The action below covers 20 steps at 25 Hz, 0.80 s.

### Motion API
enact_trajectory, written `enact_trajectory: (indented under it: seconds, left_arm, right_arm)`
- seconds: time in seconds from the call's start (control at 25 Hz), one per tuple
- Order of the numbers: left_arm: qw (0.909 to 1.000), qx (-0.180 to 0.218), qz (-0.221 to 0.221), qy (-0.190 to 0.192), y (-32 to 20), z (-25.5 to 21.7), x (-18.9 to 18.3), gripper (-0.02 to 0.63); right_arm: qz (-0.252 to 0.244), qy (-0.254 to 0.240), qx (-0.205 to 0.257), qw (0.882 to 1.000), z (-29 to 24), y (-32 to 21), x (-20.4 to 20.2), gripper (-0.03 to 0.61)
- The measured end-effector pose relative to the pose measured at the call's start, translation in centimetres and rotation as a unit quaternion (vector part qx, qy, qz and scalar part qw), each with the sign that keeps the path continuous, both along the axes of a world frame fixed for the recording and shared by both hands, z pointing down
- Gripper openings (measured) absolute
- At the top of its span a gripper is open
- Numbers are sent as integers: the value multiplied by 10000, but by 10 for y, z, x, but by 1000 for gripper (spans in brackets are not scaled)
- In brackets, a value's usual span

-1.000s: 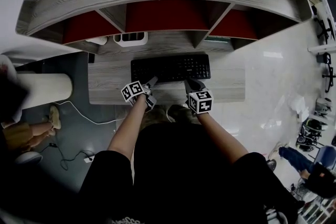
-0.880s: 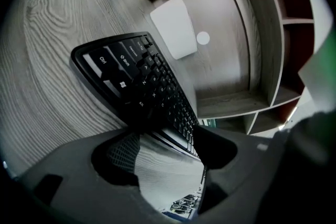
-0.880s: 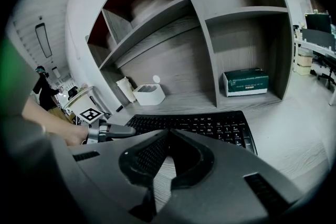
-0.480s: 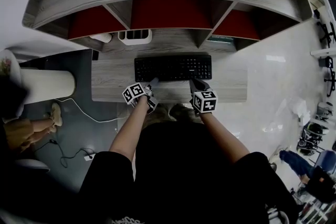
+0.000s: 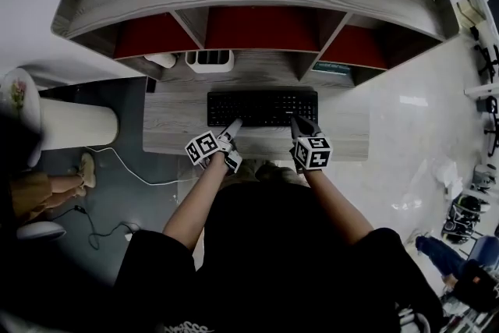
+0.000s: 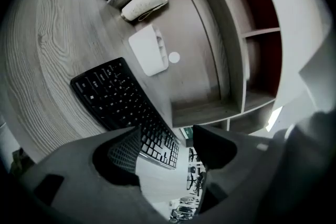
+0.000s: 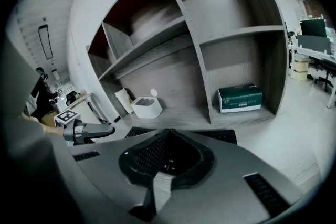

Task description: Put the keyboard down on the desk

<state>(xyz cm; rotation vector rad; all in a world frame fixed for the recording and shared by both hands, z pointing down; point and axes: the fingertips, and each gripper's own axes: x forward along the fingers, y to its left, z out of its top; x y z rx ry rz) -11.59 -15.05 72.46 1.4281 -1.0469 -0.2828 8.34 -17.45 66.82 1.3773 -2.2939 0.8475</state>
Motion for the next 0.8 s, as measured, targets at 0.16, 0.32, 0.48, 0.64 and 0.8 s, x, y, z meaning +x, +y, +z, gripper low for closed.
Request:
enact_trajectory:
  seconds: [0.16,0.32,0.48,0.64,0.8]
  left_arm:
    - [9931,816,265,-795,-10,-50,8,305]
    - [9738,1578,539,-1544,-15,-99,17,288]
    - [9429,2331,590,-2306,-22,-149,20,222]
    - [9299,2595,214,-2598,-29,-183,4,169]
    - [9172,2861,69,-2771,-38,-213,-3,61]
  right_arm:
    - [48,-163,376,9991,-37,-13,3,14]
    - [156,-289,654,9973,-68,-20,11,14]
    - [233,-225,825,9961,-93,-21,17,14]
    - [146,-86,1103,9937,-116,-20,16,14]
    - [-51,183,1540,9879,-144,-19,11,14]
